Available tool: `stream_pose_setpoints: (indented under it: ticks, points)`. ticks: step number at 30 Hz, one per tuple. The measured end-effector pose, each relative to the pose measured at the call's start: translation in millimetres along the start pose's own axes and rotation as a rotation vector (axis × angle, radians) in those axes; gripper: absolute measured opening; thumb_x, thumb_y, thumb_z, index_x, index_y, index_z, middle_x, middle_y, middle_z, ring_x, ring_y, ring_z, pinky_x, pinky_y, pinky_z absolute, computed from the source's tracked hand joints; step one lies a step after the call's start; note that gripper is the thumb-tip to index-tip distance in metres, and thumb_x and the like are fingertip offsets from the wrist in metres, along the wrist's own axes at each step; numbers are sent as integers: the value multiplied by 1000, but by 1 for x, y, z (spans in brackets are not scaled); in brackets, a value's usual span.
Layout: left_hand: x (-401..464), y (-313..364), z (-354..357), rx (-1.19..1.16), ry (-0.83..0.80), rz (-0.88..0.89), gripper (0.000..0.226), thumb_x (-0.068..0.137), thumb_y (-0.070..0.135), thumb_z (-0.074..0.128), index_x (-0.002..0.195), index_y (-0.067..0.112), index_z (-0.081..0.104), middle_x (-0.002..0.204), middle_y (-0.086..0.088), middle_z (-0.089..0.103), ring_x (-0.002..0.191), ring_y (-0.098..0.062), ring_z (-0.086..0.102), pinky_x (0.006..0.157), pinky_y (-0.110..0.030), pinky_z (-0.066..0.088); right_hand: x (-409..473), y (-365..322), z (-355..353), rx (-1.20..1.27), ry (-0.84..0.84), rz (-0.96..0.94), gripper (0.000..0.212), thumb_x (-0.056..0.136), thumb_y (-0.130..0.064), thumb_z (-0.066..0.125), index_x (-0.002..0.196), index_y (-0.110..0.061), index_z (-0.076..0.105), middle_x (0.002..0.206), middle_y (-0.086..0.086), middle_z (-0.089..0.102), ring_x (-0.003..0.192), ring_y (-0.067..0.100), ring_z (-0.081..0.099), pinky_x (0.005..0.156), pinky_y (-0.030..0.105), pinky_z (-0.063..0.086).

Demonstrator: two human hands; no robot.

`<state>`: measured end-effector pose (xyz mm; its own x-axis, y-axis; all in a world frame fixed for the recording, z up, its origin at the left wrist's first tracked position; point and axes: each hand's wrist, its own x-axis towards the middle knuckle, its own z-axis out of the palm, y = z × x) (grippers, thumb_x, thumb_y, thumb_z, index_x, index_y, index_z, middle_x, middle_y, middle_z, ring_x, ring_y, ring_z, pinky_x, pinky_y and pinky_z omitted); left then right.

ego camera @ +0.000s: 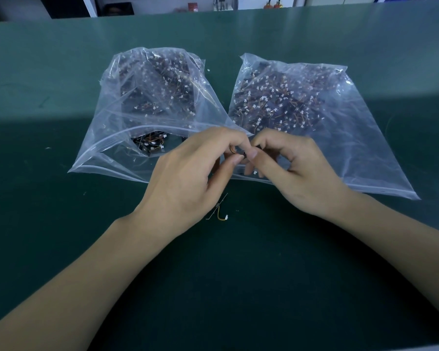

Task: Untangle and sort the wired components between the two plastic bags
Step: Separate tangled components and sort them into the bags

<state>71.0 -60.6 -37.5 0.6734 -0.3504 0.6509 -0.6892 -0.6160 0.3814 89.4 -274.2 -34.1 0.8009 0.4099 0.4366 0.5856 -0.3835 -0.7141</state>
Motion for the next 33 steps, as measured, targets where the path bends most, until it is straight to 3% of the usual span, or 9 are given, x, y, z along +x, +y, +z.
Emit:
stream_pose_setpoints:
  ticks: [7, 12, 14, 18, 22, 27, 30, 33]
  points:
    - [-1, -9, 1, 55, 88, -57, 31, 102, 27, 69, 131, 36, 63, 100, 18, 66, 83, -6, 62, 72, -36, 56, 3, 6, -5, -235, 47, -136, 13, 100, -21, 69, 109, -12, 71, 97, -6, 68, 88, 19, 61, 86, 36, 50]
    - [-1, -17, 0, 28, 94, -95, 35, 96, 31, 79, 128, 36, 66, 94, 20, 71, 72, -11, 63, 67, -37, 56, 4, 12, -12, -435, -59, -94, 45, 80, -22, 74, 122, -21, 61, 109, -15, 59, 96, 13, 56, 97, 34, 44]
    - [-1, -18, 1, 22, 62, -93, 34, 94, 32, 82, 125, 32, 68, 90, 20, 73, 68, -10, 60, 66, -38, 55, 6, 14, -13, -427, -88, -42, 44, 78, -15, 75, 119, -21, 60, 105, -13, 61, 92, 13, 57, 93, 39, 49]
    - [-1, -21, 3, 51, 46, -64, 24, 91, 29, 85, 112, 20, 77, 89, 15, 75, 67, -13, 58, 66, -40, 56, 7, 15, -16, -330, 32, -31, 33, 80, -5, 73, 105, -23, 64, 92, -10, 65, 79, 21, 61, 75, 47, 55]
    - [1, -15, 5, 159, 44, 27, 12, 94, 27, 83, 102, 18, 81, 87, 13, 75, 75, -7, 54, 62, -39, 56, 5, 13, -12, -316, 83, -67, 23, 81, -10, 69, 101, -22, 67, 92, -15, 65, 77, 18, 61, 72, 44, 55]
    - [9, -7, 8, 334, 56, 162, 14, 104, 26, 72, 94, 24, 81, 86, 14, 76, 73, -19, 64, 51, -38, 52, 6, 12, -11, -288, 139, -112, 14, 84, -14, 65, 96, -18, 69, 90, -13, 65, 76, 15, 60, 68, 32, 50]
    - [10, -4, 8, 478, -37, 165, 12, 97, 14, 76, 94, 25, 78, 83, 11, 73, 70, -22, 66, 47, -36, 49, 6, 11, -12, -287, 156, -122, 15, 84, -11, 66, 97, -18, 70, 90, -10, 67, 76, 15, 60, 68, 33, 51]
    - [12, 2, 9, 623, -325, 120, 21, 102, 20, 64, 115, 36, 71, 104, 14, 74, 83, -22, 72, 54, -33, 48, 5, 10, -10, -300, 155, -106, 18, 81, -9, 68, 96, -19, 70, 90, -13, 67, 76, 14, 59, 70, 38, 52]
